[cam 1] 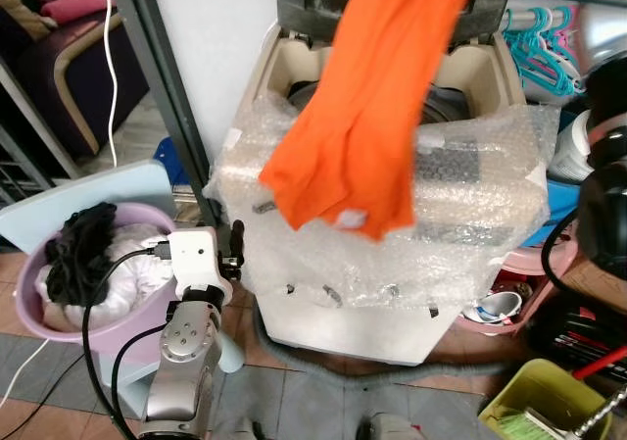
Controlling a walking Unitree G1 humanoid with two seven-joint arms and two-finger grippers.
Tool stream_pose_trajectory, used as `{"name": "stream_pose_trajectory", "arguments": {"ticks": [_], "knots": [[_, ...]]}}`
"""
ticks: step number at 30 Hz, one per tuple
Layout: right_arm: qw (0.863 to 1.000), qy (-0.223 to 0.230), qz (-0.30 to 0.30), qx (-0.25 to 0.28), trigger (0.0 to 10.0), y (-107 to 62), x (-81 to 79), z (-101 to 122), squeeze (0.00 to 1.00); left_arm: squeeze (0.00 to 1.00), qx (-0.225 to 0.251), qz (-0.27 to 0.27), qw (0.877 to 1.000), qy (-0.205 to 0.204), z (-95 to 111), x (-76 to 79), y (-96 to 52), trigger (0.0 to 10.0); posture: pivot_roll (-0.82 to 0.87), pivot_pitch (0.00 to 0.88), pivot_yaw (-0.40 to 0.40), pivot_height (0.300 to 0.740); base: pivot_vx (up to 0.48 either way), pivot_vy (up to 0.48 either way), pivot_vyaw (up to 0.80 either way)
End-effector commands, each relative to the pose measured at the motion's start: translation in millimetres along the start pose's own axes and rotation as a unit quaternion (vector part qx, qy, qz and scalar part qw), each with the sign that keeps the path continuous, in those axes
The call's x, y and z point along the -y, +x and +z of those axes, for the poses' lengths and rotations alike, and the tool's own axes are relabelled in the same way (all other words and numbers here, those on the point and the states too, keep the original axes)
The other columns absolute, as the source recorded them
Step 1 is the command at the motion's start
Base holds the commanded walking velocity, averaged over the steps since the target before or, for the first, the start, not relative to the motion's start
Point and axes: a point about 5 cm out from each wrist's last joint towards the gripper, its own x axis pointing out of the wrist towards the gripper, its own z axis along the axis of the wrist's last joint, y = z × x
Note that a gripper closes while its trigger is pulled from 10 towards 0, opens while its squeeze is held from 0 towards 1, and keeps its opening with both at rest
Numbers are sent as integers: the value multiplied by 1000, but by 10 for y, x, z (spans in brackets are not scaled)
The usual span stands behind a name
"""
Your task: Clothes washing
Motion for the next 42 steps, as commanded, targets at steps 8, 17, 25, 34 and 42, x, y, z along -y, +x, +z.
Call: {"name": "stream_pose_trajectory", "arguments": {"ticks": [8, 17, 25, 34, 42], "knots": [[932, 168, 278, -162, 10000, -1408, -1559, -604, 0, 0, 5, 6, 1000, 15, 18, -19, 31, 10000, -97, 0, 62, 740, 0, 0, 0], [910, 217, 280, -217, 10000, -1752, -1622, -659, 0, 0, 8, -10, 1000, 8, 21, 35, 34, 10000, -111, 0, 69, 740, 0, 0, 0], [914, 231, 265, -203, 10000, -1803, -1562, -486, 0, 0, 21, -15, 1000, 11, 50, 6, 28, 10000, -109, 0, 77, 740, 93, 0, 650], [907, 223, 309, -181, 10000, -1787, -1585, -371, 0, 0, 22, -20, 999, 10, 45, 20, 20, 10000, -108, 0, 75, 740, 294, 0, 605], [889, 215, 374, -153, 10000, -1655, -1616, -324, 0, 0, 23, -23, 999, 11, 40, 24, 35, 10000, -112, 0, 78, 740, 285, 0, 153]]}}
